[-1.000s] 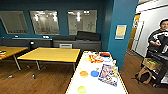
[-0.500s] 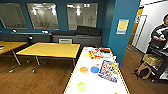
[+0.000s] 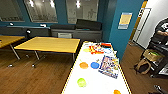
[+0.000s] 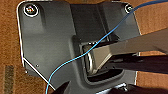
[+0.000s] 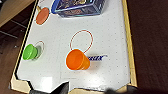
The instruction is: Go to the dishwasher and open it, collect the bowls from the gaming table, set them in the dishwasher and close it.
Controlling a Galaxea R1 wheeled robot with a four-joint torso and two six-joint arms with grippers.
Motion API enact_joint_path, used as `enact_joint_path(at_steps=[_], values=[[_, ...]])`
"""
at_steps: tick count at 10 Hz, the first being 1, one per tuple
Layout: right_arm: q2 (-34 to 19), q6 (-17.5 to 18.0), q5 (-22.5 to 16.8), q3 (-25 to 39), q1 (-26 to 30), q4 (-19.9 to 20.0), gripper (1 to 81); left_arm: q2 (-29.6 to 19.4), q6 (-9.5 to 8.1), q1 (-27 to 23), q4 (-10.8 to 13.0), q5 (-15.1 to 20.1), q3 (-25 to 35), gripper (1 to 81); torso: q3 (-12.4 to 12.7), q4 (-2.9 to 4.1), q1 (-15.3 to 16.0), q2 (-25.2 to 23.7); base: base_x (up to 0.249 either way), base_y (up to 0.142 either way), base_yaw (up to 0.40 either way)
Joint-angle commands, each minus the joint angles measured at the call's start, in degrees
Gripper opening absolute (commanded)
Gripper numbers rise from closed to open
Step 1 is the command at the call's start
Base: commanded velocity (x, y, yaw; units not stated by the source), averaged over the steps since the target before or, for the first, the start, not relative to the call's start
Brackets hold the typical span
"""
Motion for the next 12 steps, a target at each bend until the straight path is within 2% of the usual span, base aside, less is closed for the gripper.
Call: enact_joint_path(at_steps=[1, 5, 6, 12], values=[[-0.49, 3.36, -8.4, -3.8, 10.27, 1.02, 81.1, -0.16, 0.24, -1.58, -0.1, 3.01, 0.48, 81.1, -2.09, 0.0, 0.0, 0.0, 0.0, 0.0, 0.0], [6.63, 3.45, -9.72, -10.57, 10.79, 1.29, 81.1, -0.51, 0.07, -1.5, -0.1, 3.18, 0.48, 81.1, -6.98, 0.0, 0.05, 0.06, 0.0, 0.0, 0.0], [8.04, 3.71, -9.81, -11.63, 11.41, 1.29, 81.1, -0.51, 0.07, -1.58, -0.1, 3.18, 0.48, 81.1, -5.38, 0.0, 0.07, 0.11, 0.0, 0.0, 0.0], [15.69, 5.47, -12.36, -17.86, 15.37, 0.85, 81.1, -0.6, -0.02, -1.58, -0.19, 3.18, 0.39, 81.1, -6.17, 0.0, 0.11, 0.15, 0.0, 0.0, 0.0]])
